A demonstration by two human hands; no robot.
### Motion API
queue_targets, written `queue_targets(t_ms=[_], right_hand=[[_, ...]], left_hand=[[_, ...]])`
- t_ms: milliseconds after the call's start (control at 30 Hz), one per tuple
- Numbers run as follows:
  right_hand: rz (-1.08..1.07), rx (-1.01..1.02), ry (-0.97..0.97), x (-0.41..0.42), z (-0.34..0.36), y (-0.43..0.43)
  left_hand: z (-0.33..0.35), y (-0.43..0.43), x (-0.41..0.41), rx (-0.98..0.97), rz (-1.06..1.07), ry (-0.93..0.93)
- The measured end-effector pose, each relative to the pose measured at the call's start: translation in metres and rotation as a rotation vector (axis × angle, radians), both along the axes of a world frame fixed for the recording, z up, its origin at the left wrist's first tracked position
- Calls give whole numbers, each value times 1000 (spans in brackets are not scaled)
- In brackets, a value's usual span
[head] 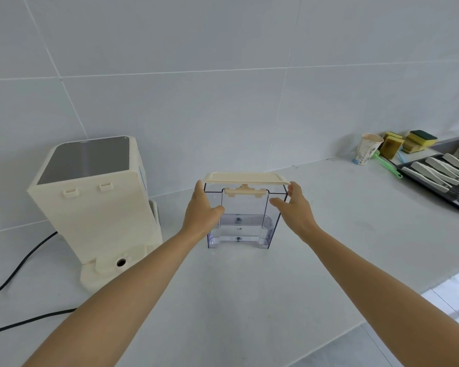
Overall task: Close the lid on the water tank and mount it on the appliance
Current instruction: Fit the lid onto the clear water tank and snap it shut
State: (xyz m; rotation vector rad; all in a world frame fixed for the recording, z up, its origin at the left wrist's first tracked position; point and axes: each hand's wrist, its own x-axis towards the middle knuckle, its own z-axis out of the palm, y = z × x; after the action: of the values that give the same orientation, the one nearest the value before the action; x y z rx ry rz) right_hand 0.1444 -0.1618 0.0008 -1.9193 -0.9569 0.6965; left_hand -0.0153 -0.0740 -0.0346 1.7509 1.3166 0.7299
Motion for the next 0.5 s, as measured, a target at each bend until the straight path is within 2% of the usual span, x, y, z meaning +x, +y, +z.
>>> queue_targets(t_ms=[500], right_hand=[[43, -59, -119, 3, -28, 1]], left_hand=[[-18, -9, -1, -35, -4, 18]])
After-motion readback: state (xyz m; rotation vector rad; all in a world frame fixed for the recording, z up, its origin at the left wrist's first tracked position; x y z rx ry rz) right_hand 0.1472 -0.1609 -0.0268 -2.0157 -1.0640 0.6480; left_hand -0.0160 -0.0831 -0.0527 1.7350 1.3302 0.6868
